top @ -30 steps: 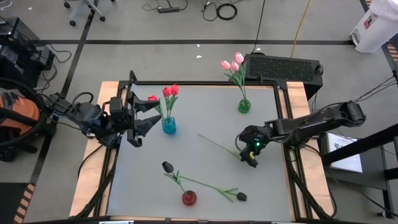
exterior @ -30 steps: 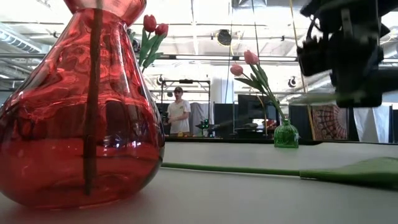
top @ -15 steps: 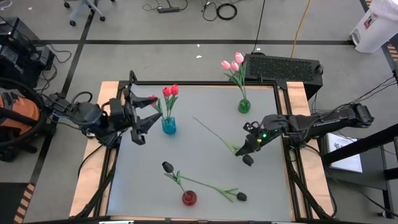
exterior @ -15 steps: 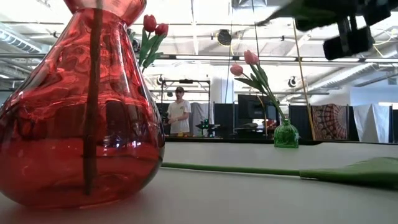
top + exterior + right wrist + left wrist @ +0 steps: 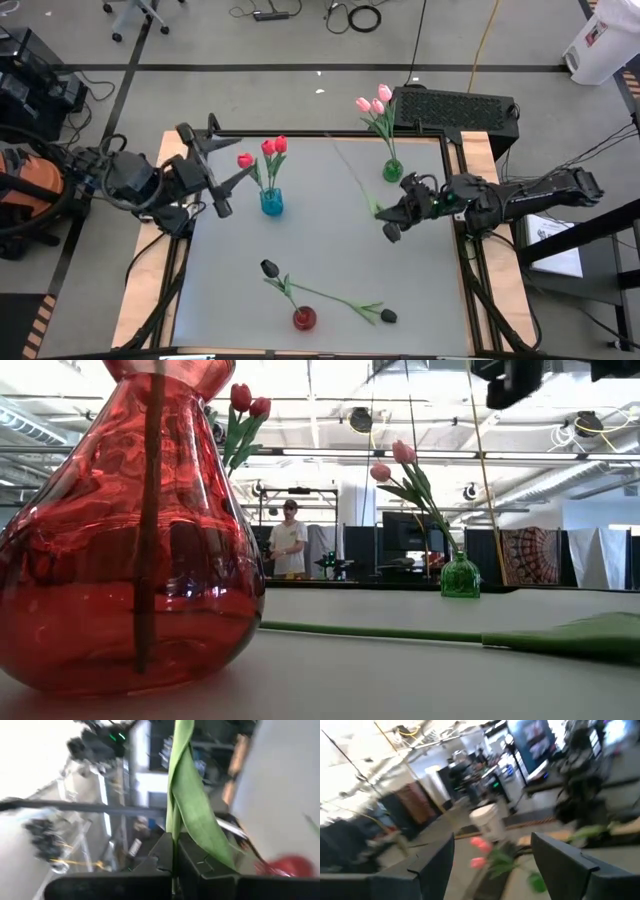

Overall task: Sort flowers into vase by color
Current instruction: Put the top black flower into the red vase

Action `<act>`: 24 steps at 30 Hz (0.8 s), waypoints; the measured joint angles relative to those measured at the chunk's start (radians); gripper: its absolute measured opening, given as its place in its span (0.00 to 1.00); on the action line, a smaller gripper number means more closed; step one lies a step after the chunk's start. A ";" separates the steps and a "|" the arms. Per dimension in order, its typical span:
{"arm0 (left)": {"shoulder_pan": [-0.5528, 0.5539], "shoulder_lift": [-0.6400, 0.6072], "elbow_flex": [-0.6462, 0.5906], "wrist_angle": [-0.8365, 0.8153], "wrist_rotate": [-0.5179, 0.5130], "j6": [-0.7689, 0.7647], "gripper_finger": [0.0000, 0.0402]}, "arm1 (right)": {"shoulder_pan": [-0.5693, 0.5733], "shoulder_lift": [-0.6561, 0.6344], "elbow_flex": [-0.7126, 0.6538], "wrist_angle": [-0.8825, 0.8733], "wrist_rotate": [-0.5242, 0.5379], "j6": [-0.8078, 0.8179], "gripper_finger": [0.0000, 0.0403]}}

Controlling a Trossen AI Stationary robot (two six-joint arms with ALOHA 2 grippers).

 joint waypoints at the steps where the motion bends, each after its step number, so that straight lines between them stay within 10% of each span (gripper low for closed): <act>1: 0.000 0.016 0.022 -0.010 -0.021 0.048 0.67 | 0.000 0.001 0.000 0.026 0.021 0.000 0.00; 9: 0.028 0.143 0.118 -0.019 -0.081 0.507 0.67 | 0.000 0.011 0.000 0.171 0.140 0.000 0.00; 24: 0.137 0.357 0.133 -0.021 -0.082 0.888 0.67 | 0.008 0.152 0.223 0.148 0.145 -0.023 0.00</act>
